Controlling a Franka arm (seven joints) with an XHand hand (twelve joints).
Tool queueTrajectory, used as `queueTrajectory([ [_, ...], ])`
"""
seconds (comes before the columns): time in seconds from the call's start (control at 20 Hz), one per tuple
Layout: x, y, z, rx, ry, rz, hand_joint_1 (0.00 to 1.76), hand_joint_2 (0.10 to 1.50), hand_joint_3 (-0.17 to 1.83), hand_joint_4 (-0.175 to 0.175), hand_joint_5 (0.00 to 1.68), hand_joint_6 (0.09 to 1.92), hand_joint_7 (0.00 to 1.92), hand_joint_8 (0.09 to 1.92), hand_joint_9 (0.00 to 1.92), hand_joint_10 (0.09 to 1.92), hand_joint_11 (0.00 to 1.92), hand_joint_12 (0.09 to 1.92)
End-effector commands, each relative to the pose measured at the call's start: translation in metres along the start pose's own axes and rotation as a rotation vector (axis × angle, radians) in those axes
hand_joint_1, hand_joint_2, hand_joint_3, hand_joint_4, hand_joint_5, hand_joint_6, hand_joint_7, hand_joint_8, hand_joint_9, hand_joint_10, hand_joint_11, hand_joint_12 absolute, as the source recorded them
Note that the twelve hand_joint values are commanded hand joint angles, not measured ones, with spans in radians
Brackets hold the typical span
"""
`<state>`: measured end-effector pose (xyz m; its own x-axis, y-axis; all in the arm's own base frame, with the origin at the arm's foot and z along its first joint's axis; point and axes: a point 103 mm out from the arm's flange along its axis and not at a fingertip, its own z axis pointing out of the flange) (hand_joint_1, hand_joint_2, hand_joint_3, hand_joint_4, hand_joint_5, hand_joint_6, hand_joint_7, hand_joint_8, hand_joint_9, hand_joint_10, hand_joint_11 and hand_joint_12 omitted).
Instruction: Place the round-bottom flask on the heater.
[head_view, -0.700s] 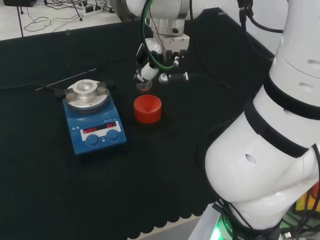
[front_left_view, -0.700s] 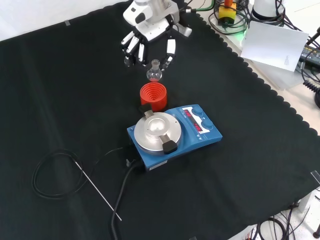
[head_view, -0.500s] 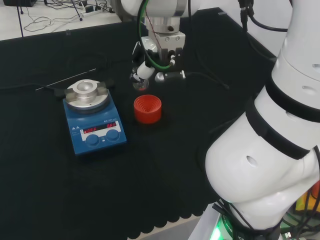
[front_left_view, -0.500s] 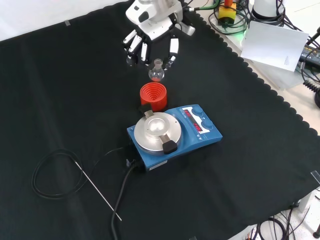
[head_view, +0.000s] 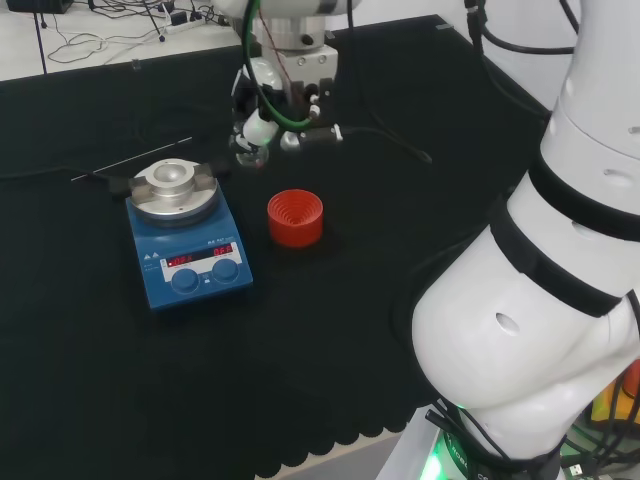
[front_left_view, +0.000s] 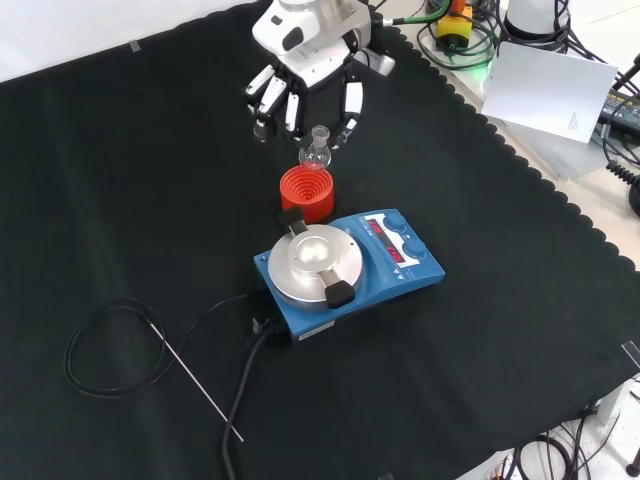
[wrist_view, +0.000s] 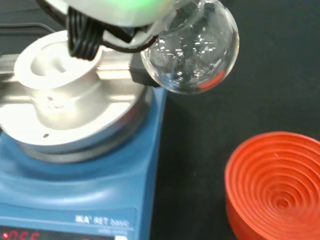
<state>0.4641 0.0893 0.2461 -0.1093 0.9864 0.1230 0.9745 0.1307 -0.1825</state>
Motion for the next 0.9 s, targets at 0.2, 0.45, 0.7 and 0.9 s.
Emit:
queueTrajectory([
  [0.2,0.065,0.044,-0.001,0.05,-0.033,-0.096,1.1,0.65,0.78,0.175,1.16,0.94,0.34,0.7,0.61,0.65,0.18,1.4],
  [0.45,0.09,0.06,0.002,0.08,-0.032,-0.131,1.1,0.65,0.79,0.175,1.16,0.94,0.34,0.7,0.61,0.65,0.18,1.4],
  [0.7,0.105,0.071,0.008,0.1,-0.042,-0.156,1.1,0.64,0.79,0.175,1.16,0.94,0.34,0.7,0.61,0.65,0.18,1.4],
  [0.9,0.11,0.077,0.015,0.115,-0.048,-0.165,1.1,0.64,0.79,0.175,1.16,0.94,0.34,0.7,0.61,0.65,0.18,1.4],
])
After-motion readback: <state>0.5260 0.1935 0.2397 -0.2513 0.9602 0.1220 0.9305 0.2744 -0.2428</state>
